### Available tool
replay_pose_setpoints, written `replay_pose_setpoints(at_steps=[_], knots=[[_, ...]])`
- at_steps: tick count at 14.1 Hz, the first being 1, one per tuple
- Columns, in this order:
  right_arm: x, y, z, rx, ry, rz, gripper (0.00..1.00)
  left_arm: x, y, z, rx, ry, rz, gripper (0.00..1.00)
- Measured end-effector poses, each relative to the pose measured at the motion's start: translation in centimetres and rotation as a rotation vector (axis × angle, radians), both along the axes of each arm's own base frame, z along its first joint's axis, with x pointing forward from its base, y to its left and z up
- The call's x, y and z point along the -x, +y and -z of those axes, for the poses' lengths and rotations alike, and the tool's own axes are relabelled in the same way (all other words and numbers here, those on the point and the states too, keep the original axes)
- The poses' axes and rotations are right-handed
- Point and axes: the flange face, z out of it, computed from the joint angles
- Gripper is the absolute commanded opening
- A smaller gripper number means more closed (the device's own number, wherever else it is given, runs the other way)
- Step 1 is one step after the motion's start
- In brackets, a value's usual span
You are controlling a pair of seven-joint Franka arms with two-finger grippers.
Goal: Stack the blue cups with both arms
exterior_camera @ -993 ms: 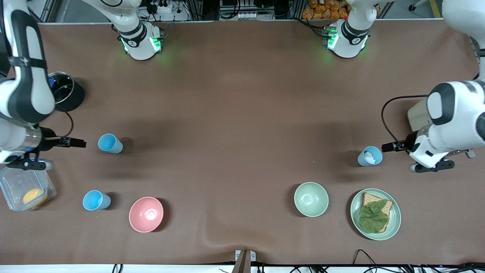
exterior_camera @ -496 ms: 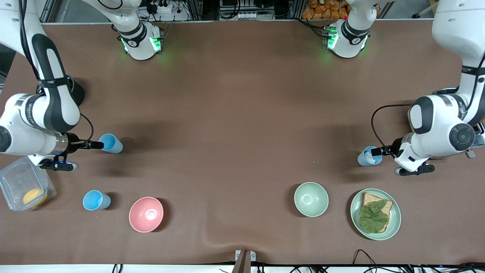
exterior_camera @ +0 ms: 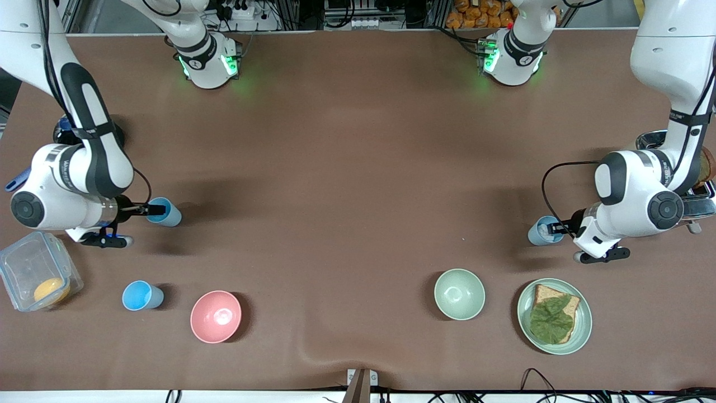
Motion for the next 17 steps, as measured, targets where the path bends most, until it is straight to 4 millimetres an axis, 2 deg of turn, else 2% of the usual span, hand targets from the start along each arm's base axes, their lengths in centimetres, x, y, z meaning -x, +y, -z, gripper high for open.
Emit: replay_pose_setpoints(at_steps=[1,2,3,4,5,8,10,12,15,17], knots=[[0.1,0.0,0.4,0.0,0.0,0.0,1.0,-0.1,-0.2,-0.1,0.001,-0.003,0.004,0.0],[0.2,0.0,0.7,0.0,-0.004,0.0,0.73,-0.2,-0.5,-0.3,0.002,-0.007,0.007,0.0],[0.3,0.0,1.0,0.001,-0.01,0.0,0.3,-0.4,-0.8,-0.5,0.004,-0.013,0.012,0.0],[0.3,0.0,1.4,0.002,-0.017,0.0,0.06,-0.6,-1.3,-1.0,0.008,-0.022,0.02,0.0],[0.3,0.0,1.7,0.003,-0.02,0.0,0.0,-0.8,-2.4,-1.8,0.016,-0.034,0.036,0.0],[0.3,0.0,2.1,0.002,-0.021,-0.001,0.0,-1.4,-7.2,-5.9,0.049,-0.053,0.082,0.0],[0.3,0.0,2.1,0.001,-0.023,-0.005,0.0,-1.9,-11.4,-9.7,0.069,-0.052,0.074,0.0],[0.0,0.0,1.7,-0.008,-0.035,-0.04,0.0,-1.5,-16.4,-12.2,0.093,-0.055,0.058,0.0],[-0.5,-1.0,-0.7,-0.019,-0.065,-0.081,0.0,0.6,-23.7,-12.0,0.098,-0.025,0.037,0.0],[-0.6,-1.3,-3.5,-0.024,-0.049,-0.079,0.0,2.9,-29.7,-11.2,0.083,0.001,-0.004,0.0]])
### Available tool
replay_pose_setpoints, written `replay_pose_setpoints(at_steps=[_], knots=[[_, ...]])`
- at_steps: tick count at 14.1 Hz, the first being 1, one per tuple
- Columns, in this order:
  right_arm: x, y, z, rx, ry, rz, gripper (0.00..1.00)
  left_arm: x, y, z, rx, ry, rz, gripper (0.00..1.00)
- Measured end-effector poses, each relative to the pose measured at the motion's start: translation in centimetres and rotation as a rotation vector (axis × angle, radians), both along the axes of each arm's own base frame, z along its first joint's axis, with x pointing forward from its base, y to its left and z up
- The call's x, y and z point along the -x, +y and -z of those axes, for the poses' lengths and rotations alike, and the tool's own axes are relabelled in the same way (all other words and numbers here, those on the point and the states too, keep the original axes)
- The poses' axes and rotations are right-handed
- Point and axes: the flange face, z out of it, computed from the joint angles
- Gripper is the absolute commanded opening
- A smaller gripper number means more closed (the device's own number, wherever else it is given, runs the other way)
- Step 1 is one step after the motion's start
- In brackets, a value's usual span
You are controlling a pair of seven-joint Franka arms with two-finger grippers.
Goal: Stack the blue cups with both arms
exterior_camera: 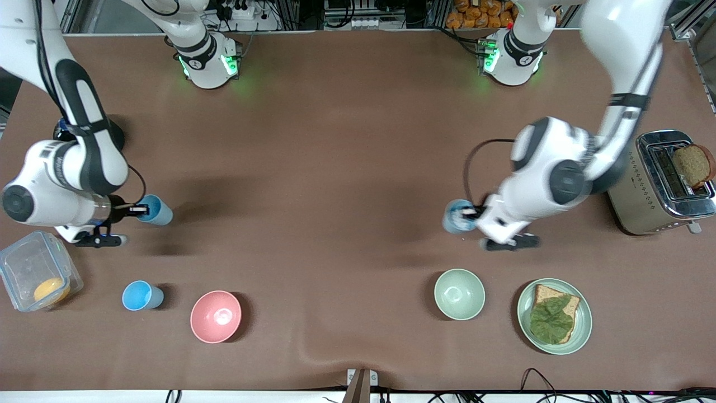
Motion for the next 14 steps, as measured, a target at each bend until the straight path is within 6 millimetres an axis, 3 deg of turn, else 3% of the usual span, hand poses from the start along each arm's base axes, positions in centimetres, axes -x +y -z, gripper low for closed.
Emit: replay_pose_setpoints(at_steps=[2,4,7,11,14], knots=[[-0.5,0.5,-3.5,-0.023,0.025,0.004,0.0,2.4,-5.8,1.1,-0.006,0.006,-0.081,0.0],[-1.5,1.5,-7.1,-0.055,0.029,0.013,0.0,4.2,-10.3,2.5,0.02,-0.015,-0.115,0.0],[-3.0,4.8,-11.2,-0.049,0.037,0.051,0.0,7.2,-15.0,5.7,0.024,0.01,-0.127,0.0],[-3.8,12.7,-12.5,0.007,0.039,0.112,0.0,11.1,-20.1,8.5,0.035,0.025,-0.149,0.0],[-3.7,15.9,-12.6,-0.027,0.053,0.177,0.0,12.6,-22.0,9.7,0.041,0.027,-0.168,0.0]])
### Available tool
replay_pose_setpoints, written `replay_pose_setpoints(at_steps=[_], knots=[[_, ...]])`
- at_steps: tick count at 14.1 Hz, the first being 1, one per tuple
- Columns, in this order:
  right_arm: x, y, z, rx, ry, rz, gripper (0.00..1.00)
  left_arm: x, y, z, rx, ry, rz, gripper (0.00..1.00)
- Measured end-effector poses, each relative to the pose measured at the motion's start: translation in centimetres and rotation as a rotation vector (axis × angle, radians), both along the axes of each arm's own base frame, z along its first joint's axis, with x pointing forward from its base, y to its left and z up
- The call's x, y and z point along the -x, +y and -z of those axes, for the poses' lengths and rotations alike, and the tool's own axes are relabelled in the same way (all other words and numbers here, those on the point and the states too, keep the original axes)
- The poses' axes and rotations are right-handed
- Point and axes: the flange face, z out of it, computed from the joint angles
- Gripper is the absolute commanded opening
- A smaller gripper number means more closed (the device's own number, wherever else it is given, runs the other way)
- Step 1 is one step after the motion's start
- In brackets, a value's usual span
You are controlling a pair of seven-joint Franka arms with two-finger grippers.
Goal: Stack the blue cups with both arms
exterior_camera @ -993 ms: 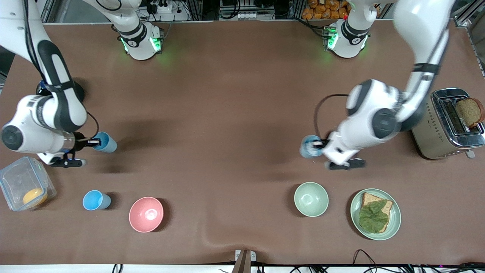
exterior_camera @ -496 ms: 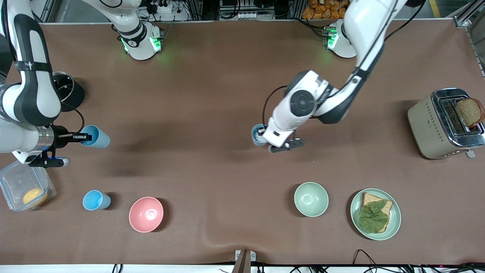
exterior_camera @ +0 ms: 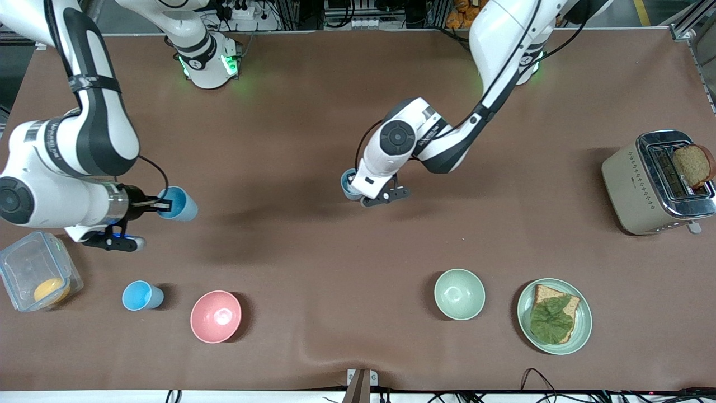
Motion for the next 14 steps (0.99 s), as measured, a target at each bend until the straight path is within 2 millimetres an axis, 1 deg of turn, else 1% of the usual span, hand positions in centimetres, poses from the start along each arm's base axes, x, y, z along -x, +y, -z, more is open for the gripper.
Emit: replay_pose_setpoints(at_steps=[3,4,6,7,8,9,10,12,14], knots=[[0.0,2.1,-0.5,-0.073,0.025,0.103,0.0,-0.1,-0.1,1.0,0.007,-0.001,-0.007,0.0],[0.1,3.3,-0.9,-0.071,0.028,0.122,0.0,-0.1,-0.1,1.4,0.008,0.0,-0.008,0.0],[0.3,7.3,-2.0,-0.05,0.028,0.151,0.0,0.0,-0.1,1.8,0.001,-0.001,-0.006,0.0],[0.6,9.4,-2.4,-0.037,0.029,0.164,0.0,0.0,-0.1,1.9,-0.002,-0.002,-0.004,0.11],[0.9,11.3,-2.7,-0.026,0.031,0.173,0.0,0.1,-0.2,2.0,-0.005,-0.003,-0.002,0.52],[1.3,12.8,-2.8,-0.016,0.033,0.181,0.0,0.2,-0.2,2.1,-0.008,-0.004,-0.002,1.0],[1.5,13.7,-2.9,-0.009,0.035,0.19,0.0,0.2,-0.2,2.2,-0.009,-0.003,-0.007,1.0],[1.7,14.5,-2.9,0.0,0.037,0.208,0.0,0.0,-0.3,2.0,-0.008,-0.004,-0.028,1.0],[1.8,14.8,-2.9,0.003,0.038,0.223,0.0,-0.6,-0.4,0.8,-0.002,-0.014,-0.045,1.0]])
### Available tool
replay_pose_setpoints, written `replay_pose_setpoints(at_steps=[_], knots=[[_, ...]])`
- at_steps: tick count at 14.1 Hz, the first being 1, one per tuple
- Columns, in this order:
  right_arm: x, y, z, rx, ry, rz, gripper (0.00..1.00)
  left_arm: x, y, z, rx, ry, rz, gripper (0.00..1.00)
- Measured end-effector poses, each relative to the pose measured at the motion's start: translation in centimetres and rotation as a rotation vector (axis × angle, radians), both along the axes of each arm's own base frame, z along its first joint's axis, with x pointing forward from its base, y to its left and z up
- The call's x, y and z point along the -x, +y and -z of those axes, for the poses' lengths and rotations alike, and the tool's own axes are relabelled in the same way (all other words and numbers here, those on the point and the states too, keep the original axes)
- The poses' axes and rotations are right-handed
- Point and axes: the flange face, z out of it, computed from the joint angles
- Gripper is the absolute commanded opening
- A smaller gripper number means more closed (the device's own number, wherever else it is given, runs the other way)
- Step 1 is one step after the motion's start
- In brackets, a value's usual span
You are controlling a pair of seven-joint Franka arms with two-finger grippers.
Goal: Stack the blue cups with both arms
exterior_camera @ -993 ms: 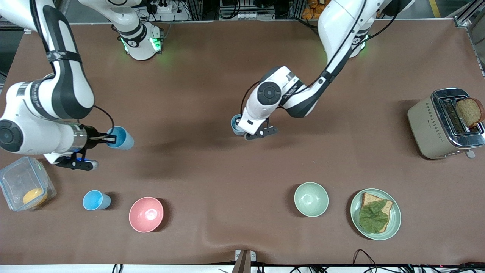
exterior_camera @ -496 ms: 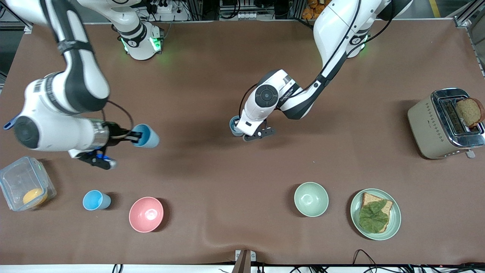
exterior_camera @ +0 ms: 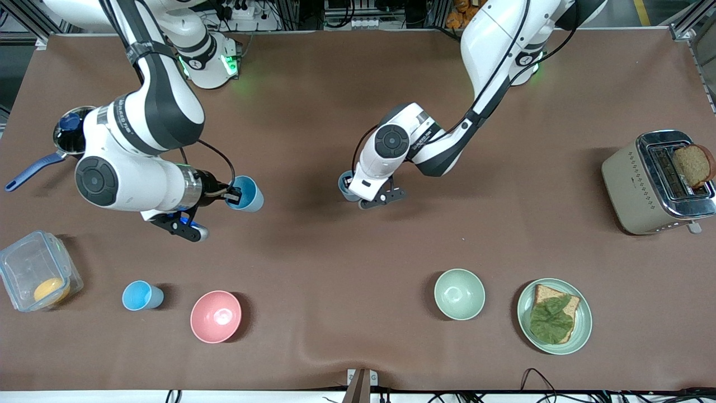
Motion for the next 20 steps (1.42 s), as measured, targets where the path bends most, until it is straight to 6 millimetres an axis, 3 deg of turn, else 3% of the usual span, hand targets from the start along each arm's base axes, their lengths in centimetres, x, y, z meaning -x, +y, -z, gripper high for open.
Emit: replay_pose_setpoints(at_steps=[2,4,7,9,12,16,18,20], knots=[[0.2,1.3,-0.1,-0.007,0.001,0.03,0.0,-0.9,0.7,-3.4,-0.02,-0.006,-0.005,1.0],[0.9,4.2,-0.3,-0.005,-0.005,0.064,0.0,-2.9,3.5,-9.7,-0.046,-0.03,-0.035,1.0],[2.8,10.5,-0.1,0.008,-0.035,0.112,0.0,-6.3,11.2,-19.6,-0.073,-0.094,-0.123,1.0],[4.5,15.2,0.5,0.013,-0.058,0.139,0.0,-7.8,16.5,-23.9,-0.092,-0.13,-0.105,1.0],[6.4,20.0,3.5,0.031,-0.057,0.177,0.0,-9.7,24.6,-27.9,-0.121,-0.16,-0.083,1.0],[7.8,22.1,8.4,0.079,-0.019,0.225,0.0,-11.2,35.6,-31.0,-0.154,-0.18,0.001,1.0],[8.6,22.9,9.9,0.102,-0.001,0.249,0.0,-10.7,38.3,-32.4,-0.169,-0.179,0.029,1.0],[9.4,23.6,11.0,0.12,0.013,0.259,0.0,-9.5,39.6,-33.8,-0.188,-0.155,0.051,1.0]])
